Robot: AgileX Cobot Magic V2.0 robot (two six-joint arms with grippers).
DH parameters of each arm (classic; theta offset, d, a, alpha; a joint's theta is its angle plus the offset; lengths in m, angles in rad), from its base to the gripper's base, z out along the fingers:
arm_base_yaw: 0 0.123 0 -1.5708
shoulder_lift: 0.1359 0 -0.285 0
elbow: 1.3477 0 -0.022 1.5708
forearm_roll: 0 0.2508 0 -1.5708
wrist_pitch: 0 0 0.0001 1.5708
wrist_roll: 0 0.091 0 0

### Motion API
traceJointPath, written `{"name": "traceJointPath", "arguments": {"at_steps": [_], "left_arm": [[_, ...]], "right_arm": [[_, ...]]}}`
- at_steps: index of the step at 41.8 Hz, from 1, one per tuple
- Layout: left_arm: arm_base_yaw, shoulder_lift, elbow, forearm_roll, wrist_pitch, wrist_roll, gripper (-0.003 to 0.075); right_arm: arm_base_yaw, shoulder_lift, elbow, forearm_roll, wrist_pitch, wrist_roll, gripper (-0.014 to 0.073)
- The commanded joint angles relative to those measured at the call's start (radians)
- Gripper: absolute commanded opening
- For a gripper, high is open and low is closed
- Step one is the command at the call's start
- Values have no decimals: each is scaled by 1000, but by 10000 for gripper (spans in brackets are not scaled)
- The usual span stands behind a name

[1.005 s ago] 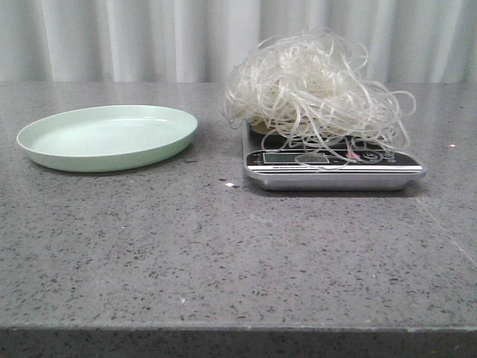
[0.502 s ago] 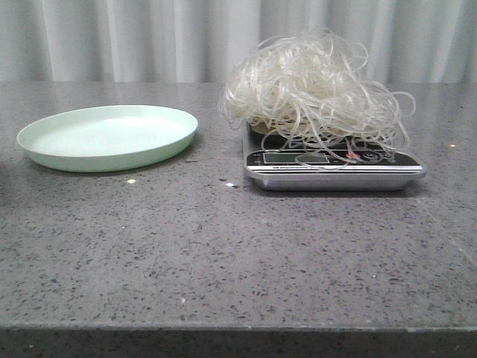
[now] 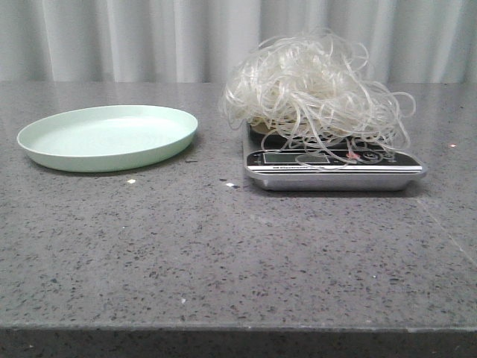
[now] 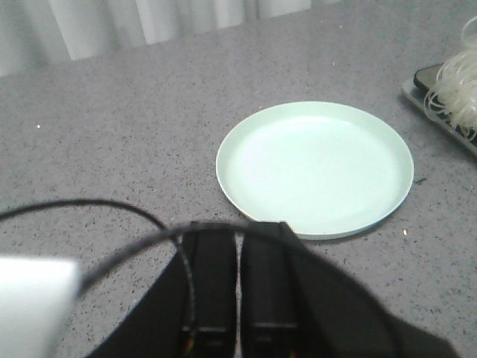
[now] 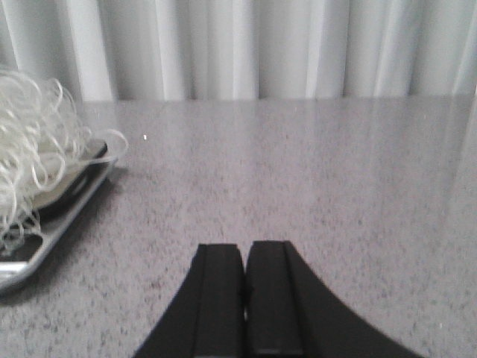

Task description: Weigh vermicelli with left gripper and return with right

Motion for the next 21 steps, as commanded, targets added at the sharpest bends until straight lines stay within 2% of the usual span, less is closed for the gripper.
{"name": "traceJointPath", "arguments": {"at_steps": [1, 11, 21], "left_arm": [[3, -15, -8, 3, -122, -13, 136], [3, -15, -7, 3, -120, -13, 136], [3, -15, -7, 3, -127, -13, 136]], "right_arm": [[-6, -17, -36, -12, -107, 0, 151], [-5, 56, -289, -12, -80, 0, 151], [38, 363, -670, -12, -14, 0, 151]]}}
